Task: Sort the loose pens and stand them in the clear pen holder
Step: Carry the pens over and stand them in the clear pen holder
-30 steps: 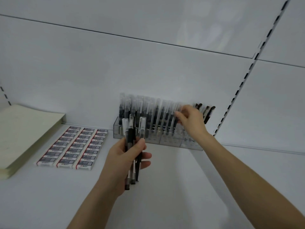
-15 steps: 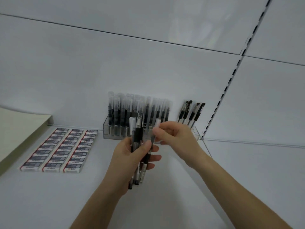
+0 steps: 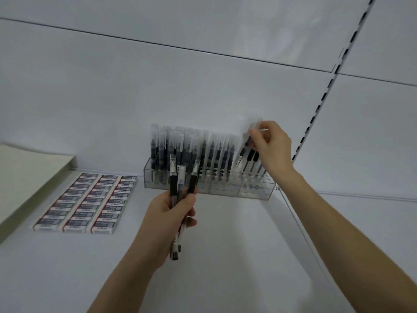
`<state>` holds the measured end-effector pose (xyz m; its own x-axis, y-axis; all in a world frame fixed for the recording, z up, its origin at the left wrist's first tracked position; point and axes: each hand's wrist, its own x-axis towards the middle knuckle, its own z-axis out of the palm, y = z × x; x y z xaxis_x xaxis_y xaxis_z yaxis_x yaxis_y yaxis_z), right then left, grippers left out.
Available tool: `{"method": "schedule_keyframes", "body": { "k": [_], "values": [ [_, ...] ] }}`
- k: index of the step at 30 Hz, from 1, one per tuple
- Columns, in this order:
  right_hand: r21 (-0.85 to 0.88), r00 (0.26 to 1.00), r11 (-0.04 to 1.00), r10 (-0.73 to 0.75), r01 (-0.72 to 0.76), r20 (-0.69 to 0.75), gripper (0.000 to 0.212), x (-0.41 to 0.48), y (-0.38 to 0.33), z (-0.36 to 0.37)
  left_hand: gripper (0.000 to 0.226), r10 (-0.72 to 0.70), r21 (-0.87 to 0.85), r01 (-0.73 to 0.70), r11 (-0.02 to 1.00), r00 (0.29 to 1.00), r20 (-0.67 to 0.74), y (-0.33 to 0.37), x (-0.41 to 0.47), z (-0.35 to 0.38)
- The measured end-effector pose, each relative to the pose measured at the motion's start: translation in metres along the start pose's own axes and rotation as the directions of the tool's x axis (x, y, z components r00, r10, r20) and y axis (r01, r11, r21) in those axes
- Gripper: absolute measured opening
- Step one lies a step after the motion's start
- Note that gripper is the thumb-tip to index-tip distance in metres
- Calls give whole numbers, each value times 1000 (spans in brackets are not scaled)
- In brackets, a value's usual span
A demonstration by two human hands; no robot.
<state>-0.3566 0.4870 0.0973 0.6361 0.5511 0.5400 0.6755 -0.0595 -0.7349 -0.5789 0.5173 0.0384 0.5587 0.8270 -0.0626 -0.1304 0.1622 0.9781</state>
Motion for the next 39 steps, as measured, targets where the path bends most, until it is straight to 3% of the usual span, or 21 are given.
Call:
{"method": "schedule_keyframes", "body": {
  "k": [8, 13, 16, 23, 27, 30, 33, 39],
  "values": [
    [-112, 995, 992, -54, 64, 87, 18, 1, 4, 8, 7, 44, -41, -45, 998, 999, -29, 0, -4, -2],
    [-128, 992, 992, 32, -16, 122, 23, -5, 21, 19, 8, 37, -74, -38, 997, 999, -10, 1, -6, 1],
    [-113, 988, 992, 67, -51, 137, 15, -2, 24, 19, 8, 40, -88, -40, 995, 999, -7, 1, -6, 3],
    [-227, 961, 971, 133, -78, 241, 24, -13, 28, 19, 8, 42, -84, -41, 996, 999, 13, 1, -7, 8],
    [52, 961, 980, 180, -195, 208, 17, -45, 15, 4, 9, 43, -72, -41, 997, 999, 33, 0, -6, 11],
    [324, 908, 881, 226, -345, 354, 19, -75, -8, -13, 10, 40, -68, -35, 997, 997, 73, -1, -4, 21],
    [379, 860, 830, 212, -409, 464, 12, -90, -21, -26, 10, 41, -51, -34, 998, 988, 147, -4, -4, 38],
    [431, 865, 768, 310, -473, 394, 4, -85, -8, -42, 12, 16, -6, -15, 1000, 974, 224, -7, -3, 59]
  ]
}}
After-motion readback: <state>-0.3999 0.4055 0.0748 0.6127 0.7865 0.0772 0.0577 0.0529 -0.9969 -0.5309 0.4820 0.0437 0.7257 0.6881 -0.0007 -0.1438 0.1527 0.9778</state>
